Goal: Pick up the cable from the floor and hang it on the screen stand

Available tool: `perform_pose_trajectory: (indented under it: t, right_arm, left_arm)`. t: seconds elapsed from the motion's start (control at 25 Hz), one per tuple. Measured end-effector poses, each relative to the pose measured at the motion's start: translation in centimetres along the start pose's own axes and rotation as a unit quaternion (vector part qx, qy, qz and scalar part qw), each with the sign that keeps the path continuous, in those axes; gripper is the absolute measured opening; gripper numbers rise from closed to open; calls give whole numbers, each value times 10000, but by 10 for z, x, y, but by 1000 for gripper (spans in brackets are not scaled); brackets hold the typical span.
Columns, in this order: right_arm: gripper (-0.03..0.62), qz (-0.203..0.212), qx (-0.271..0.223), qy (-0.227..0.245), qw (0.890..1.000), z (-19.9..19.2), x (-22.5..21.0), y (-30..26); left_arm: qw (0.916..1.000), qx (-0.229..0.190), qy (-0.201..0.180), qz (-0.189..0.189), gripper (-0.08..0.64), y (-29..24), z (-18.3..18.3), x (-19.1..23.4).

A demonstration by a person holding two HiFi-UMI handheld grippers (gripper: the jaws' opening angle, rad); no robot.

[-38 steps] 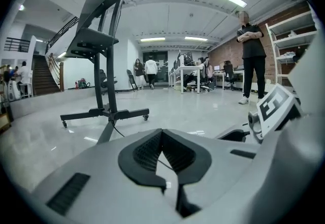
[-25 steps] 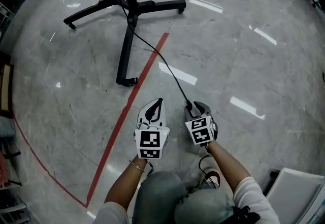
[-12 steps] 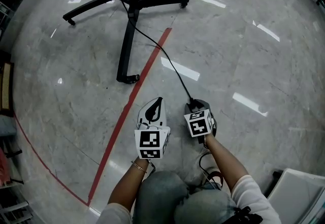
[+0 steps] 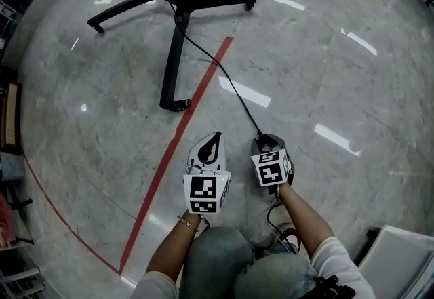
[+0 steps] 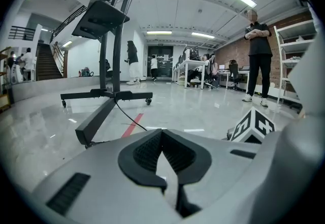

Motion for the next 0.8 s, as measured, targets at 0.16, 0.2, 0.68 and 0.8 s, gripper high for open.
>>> perform_pose_trajectory:
  t: [0.16, 0.2, 0.68, 0.8]
  right_arm:
    - [145, 21, -487, -293, 9984, 15, -6, 22]
    - [144, 17, -609, -373, 9974, 21, -8, 29]
    - [144, -692, -1840, 1091, 9744, 109, -59, 151]
    - [144, -628, -1898, 1243, 9719, 145, -69, 200]
  left_arm:
    - [10000, -78, 17, 26, 3, 1, 9, 1]
    - [9999, -105, 19, 22, 3, 1, 12, 1]
    - [9979, -602, -242, -92, 5, 12, 89, -22]
    - [9976, -663, -159, -79, 4, 20, 133, -33]
Point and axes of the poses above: the fingertips, and each gripper's own axes: y backward along the fingers, x to its left, z out of its top, the point moved 6 cm from there along y, backward along the fingers, and after that the axes turned 14 degrees about -x, right-handed, at the moved point
